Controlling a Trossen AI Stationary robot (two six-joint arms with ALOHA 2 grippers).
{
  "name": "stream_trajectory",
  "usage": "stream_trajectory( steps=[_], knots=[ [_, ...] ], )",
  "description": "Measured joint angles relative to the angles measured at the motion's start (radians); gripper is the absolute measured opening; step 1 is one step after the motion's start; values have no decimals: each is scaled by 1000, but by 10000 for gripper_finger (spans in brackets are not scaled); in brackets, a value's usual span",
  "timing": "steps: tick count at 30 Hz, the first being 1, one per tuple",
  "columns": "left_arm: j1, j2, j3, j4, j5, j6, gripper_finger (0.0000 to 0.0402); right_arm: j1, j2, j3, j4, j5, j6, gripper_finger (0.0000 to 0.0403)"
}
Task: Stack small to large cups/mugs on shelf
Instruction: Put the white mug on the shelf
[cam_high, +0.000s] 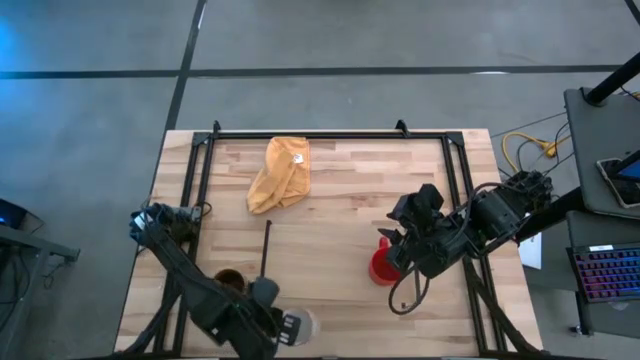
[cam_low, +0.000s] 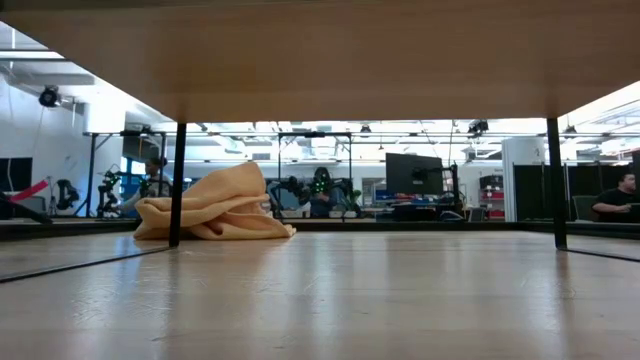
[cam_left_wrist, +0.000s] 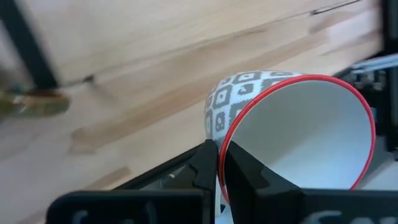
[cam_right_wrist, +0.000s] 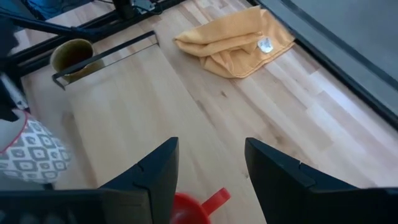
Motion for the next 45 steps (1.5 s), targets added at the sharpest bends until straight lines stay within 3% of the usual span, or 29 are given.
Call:
stream_trajectory(
  steps=[7, 14, 23, 34, 45],
  knots=[
    [72, 0, 89, -34, 0, 140, 0, 104, 0, -4, 1, 21, 101, 178],
    [133, -3, 168, -165, -47, 140, 0, 290, 0, -69, 0, 62, 201, 178],
    [265, -3, 182, -191, -75, 170, 0, 413, 0, -78, 0, 105, 302, 175],
    [347, -3, 190, -142, 44, 216, 0, 444, 0, -114, 0, 130, 337, 169],
    [375, -3, 186, -133, 65, 219, 0, 444, 0, -200, 0, 126, 411, 169]
  ],
)
